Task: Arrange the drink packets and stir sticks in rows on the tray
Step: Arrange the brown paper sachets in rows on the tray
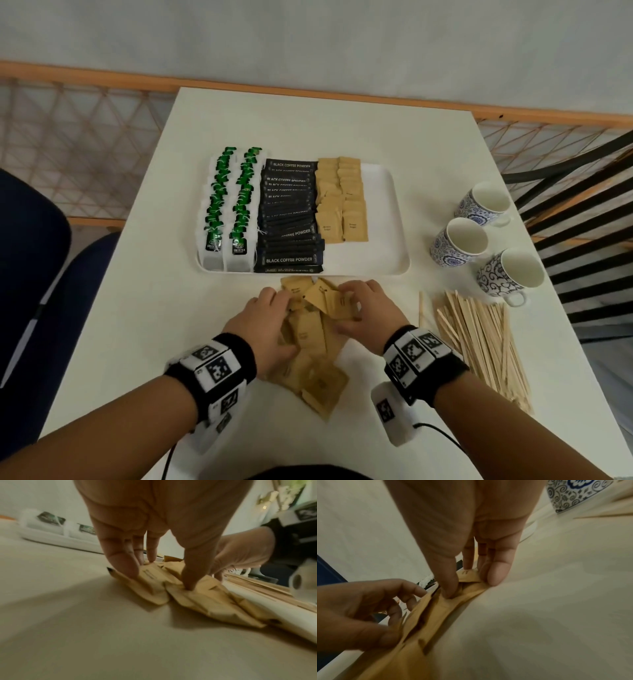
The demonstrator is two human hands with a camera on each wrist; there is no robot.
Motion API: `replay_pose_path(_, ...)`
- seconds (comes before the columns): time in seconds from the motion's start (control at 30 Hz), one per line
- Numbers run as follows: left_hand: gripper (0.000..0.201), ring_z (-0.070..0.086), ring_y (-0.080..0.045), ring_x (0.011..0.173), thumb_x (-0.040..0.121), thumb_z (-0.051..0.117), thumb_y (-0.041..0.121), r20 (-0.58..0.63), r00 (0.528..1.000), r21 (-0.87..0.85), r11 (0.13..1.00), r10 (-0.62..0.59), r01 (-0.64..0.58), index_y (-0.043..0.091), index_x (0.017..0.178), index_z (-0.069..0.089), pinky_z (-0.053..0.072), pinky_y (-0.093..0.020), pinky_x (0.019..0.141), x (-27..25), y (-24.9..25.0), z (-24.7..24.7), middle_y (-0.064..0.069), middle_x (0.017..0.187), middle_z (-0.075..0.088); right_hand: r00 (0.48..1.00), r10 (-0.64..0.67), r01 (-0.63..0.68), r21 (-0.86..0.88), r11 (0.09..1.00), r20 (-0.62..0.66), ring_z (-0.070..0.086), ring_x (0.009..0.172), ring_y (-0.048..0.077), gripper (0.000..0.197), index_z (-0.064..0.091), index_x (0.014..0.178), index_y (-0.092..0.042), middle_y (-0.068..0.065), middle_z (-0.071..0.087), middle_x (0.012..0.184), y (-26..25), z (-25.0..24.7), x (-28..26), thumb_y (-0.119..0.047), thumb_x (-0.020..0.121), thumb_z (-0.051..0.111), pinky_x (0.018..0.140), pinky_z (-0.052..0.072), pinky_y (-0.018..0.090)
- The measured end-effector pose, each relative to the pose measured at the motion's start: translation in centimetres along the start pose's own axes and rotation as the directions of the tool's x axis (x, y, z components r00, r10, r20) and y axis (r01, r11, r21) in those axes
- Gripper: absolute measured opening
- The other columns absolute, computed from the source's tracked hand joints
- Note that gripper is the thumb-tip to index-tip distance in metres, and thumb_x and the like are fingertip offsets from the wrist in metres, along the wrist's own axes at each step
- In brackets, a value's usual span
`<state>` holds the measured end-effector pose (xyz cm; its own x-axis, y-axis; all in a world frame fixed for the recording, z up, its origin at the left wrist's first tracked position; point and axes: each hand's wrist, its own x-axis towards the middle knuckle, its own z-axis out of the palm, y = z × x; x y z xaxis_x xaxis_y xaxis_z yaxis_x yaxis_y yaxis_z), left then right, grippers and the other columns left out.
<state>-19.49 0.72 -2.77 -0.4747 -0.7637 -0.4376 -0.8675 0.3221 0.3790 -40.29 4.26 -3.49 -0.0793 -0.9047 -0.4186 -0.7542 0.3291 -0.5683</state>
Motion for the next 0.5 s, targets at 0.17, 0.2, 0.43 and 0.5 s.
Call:
replay_pose_path(0.17, 0.057, 0.048, -0.017, 0.11, 0.077, 0.07, 0.039, -0.028, 0.998, -0.124, 0.991, -0.051, 0.047, 0.027, 0.125, 0.042, 0.047, -0.039, 0.093, 0.8, 0.2, -0.4, 0.003, 0.12, 0.043, 1.0, -0.011, 0.011, -0.015, 1.0, -0.02, 0.057, 0.087, 0.014, 0.067, 0.045, 0.127, -0.03, -0.009, 0.034, 0.123, 0.1, 0.1, 0.1, -0.037, 0.069, 0.079, 0.081, 0.05, 0.029)
replay_pose_path(0.2, 0.056, 0.048, -0.017, 0.109, 0.076, 0.072, 0.038, -0.032, 0.997, -0.155, 0.986, -0.065, 0.06, 0.028, 0.123, 0.043, 0.047, -0.038, 0.093, 0.8, 0.2, -0.5, 0.003, 0.119, 0.043, 1.0, -0.019, 0.019, -0.017, 1.0, -0.009, 0.056, 0.086, 0.013, 0.07, 0.045, 0.128, -0.03, -0.01, 0.032, 0.123, 0.2, 0.1, 0.1, -0.038, 0.068, 0.079, 0.08, 0.049, 0.027)
replay_pose_path(0.43, 0.059, 0.046, -0.016, 0.111, 0.075, 0.073, 0.044, -0.036, 0.988, -0.049, 0.988, -0.152, 0.15, 0.031, 0.123, 0.043, 0.046, -0.034, 0.091, -0.2, -0.3, -0.4, 0.006, 0.121, 0.043, 0.999, 0.034, -0.033, 0.054, 0.998, -0.021, 0.056, 0.089, 0.013, 0.055, 0.052, 0.133, -0.026, -0.006, 0.045, 0.109, 1.4, -0.4, 0.0, -0.024, 0.081, 0.069, 0.081, 0.047, 0.022)
replay_pose_path(0.5, 0.048, 0.049, -0.015, 0.103, 0.076, 0.072, 0.044, -0.007, 0.983, -0.066, 0.981, -0.184, 0.183, 0.031, 0.115, 0.047, 0.047, -0.033, 0.088, -0.1, -0.4, -0.3, 0.006, 0.114, 0.047, 0.999, 0.031, -0.03, 0.02, 0.999, -0.026, 0.05, 0.079, 0.007, 0.042, 0.06, 0.123, -0.025, -0.007, 0.045, 0.097, 1.5, -0.3, 0.0, -0.021, 0.081, 0.069, 0.071, 0.041, 0.016)
